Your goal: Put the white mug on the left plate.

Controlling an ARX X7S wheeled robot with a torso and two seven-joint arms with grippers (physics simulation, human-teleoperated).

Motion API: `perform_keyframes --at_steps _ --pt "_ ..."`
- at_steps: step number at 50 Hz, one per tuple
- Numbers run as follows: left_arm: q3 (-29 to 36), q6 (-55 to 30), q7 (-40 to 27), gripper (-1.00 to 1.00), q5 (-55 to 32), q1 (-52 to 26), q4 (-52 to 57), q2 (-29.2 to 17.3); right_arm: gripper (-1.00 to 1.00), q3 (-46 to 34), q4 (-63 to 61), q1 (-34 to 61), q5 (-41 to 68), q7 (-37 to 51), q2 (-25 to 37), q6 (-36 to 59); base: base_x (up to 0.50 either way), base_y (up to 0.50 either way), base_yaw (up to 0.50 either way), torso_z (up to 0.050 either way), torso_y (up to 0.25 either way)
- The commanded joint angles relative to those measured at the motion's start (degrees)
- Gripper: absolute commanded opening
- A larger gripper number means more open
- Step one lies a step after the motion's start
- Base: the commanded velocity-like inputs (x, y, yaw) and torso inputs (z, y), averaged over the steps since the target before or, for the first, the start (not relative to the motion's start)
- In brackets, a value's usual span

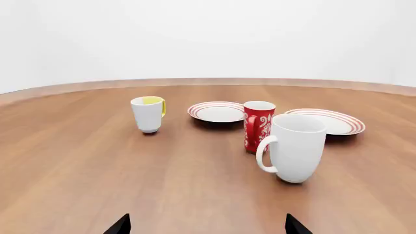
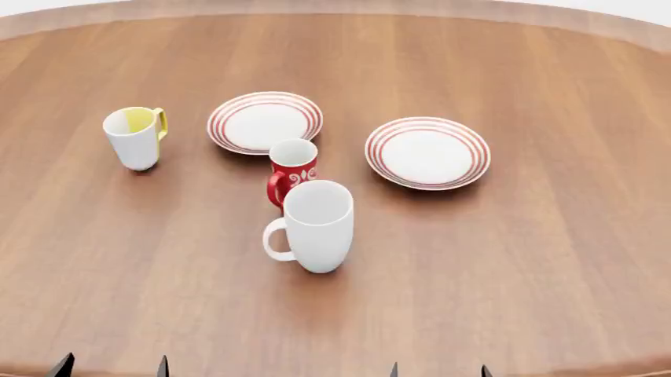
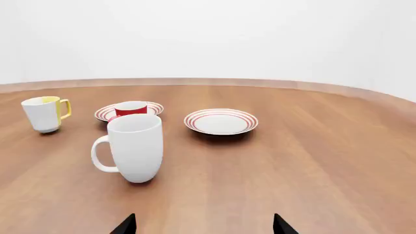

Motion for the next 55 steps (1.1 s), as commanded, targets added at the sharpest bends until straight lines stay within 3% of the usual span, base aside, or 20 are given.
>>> perform_keyframes --at_steps 1,3,10,15,17,24,38,45,48,49,53,55 --pt "0.7 1.6 1.4 1.0 -3.9 1.1 -0.6 -0.9 1.0 -0.9 0.4 -0.2 1.1 1.2 0.9 -0.5 0.0 0.0 0.0 0.0 0.0" --pt "1.4 -1.4 -0.3 1.0 -3.5 1.3 2.5 -1.4 1.0 -1.4 0.1 -0.6 1.7 2.0 1.3 -0.6 0.0 0.0 0.0 0.0 0.0" --pt "2.7 1.6 -2.3 1.0 -3.3 4.8 5.2 -2.6 1.0 -3.0 -7.1 -3.0 1.2 5.6 2.1 2.5 0.0 0.0 0.0 0.0 0.0" --pt "2.5 -6.4 -3.5 1.0 -5.3 7.6 19.4 -3.8 1.0 -4.7 -15.0 -5.9 0.4 6.6 3.1 5.2 0.0 0.0 0.0 0.0 0.0" --pt "2.6 -3.7 -3.0 1.0 -6.0 9.0 20.1 -4.1 1.0 -5.3 -20.2 -6.3 -0.4 6.8 3.7 7.8 0.0 0.0 0.0 0.0 0.0" --pt "2.9 -10.0 -4.6 1.0 -8.3 11.2 35.5 -5.1 1.0 -7.4 -38.6 -6.5 -2.7 7.4 4.8 18.2 0.0 0.0 0.0 0.0 0.0" --pt "0.4 -18.7 -7.9 1.0 -13.8 11.3 53.0 -7.5 1.0 -11.3 -54.4 -2.8 -5.8 8.1 5.7 30.6 0.0 0.0 0.0 0.0 0.0" --pt "0.7 -20.7 -9.0 1.0 -14.9 11.2 56.7 -8.4 1.0 -13.1 -59.4 -0.6 -7.1 7.8 6.0 35.5 0.0 0.0 0.0 0.0 0.0" --pt "-0.6 -23.1 -10.4 1.0 -18.2 10.7 59.7 -8.8 1.0 -13.0 -60.0 -0.6 -12.6 3.5 2.6 35.5 0.0 0.0 0.0 0.0 0.0" --pt "-0.3 -22.8 -12.0 1.0 -19.9 10.6 59.9 -10.4 1.0 -12.6 -60.0 -0.7 -15.6 0.8 0.2 35.0 0.0 0.0 0.0 0.0 0.0" --pt "5.7 -17.5 -24.4 1.0 -24.7 9.7 60.0 -22.1 1.0 -13.2 -60.0 -0.2 -17.3 1.0 0.0 35.0 0.0 0.0 0.0 0.0 0.0" --pt "7.3 -16.2 -27.4 1.0 -25.5 9.2 59.9 -24.9 1.0 -13.2 -60.0 0.2 -17.4 1.2 0.0 35.8 0.0 0.0 0.0 0.0 0.0"
